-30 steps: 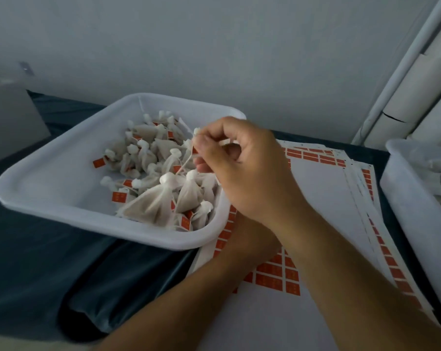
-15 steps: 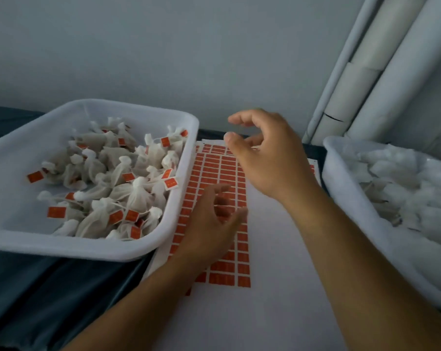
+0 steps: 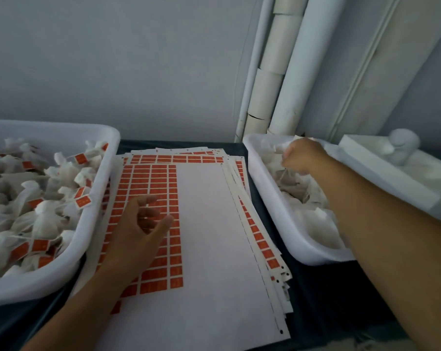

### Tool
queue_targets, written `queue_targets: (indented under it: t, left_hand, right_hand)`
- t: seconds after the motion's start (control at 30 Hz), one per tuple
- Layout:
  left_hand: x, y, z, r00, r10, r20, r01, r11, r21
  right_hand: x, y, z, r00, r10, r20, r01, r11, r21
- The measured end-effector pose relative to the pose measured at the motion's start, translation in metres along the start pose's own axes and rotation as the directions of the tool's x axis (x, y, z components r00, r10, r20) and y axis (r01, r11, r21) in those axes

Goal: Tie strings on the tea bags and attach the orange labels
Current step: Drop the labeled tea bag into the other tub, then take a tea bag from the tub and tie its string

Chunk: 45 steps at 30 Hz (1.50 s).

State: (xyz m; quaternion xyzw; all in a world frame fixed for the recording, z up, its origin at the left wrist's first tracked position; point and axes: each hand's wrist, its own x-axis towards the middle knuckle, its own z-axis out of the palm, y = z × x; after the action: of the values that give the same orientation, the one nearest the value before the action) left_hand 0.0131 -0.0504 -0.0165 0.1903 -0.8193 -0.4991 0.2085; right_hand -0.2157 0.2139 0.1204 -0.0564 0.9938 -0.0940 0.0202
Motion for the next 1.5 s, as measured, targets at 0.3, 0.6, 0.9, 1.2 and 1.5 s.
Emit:
queue_targets:
  t: [0.3, 0.6, 0.9, 1.2, 1.5]
  left_hand:
    - [0.0, -0.001, 0.002, 1.0, -0.004, 0.022, 0.004, 1.0, 0.011]
    - [0.0, -0.003, 0.002, 1.0, -0.015, 0.02, 0.015, 1.0, 0.0]
    - [0.002, -0.004, 0.003, 1.0, -0.012, 0.015, 0.011, 1.0, 0.01]
    - [0.001, -0.003, 0.002, 1.0, -0.012, 0.01, 0.012, 1.0, -0.005]
    - [0.0, 0.0, 0.001, 1.0, -0.005, 0.007, 0.005, 1.0, 0.005]
  right_hand:
    - [-0.002, 0.039, 0.015, 0.993, 0.066, 0.102, -0.075, 0.993, 0.088]
    - [0.024, 0.029, 0.036, 0.965, 0.119, 0.235, -0.24, 0.765, 0.597]
    - [0.041, 0.023, 0.054, 0.973, 0.218, 0.078, -0.218, 0.75, 0.624]
    - [0.027, 0.014, 0.035, 0.959, 0.059, -0.277, 0.036, 0.945, 0.326]
    - [-0.01, -0.037, -0.019, 0.894, -0.272, -0.357, 0.324, 0.941, 0.096]
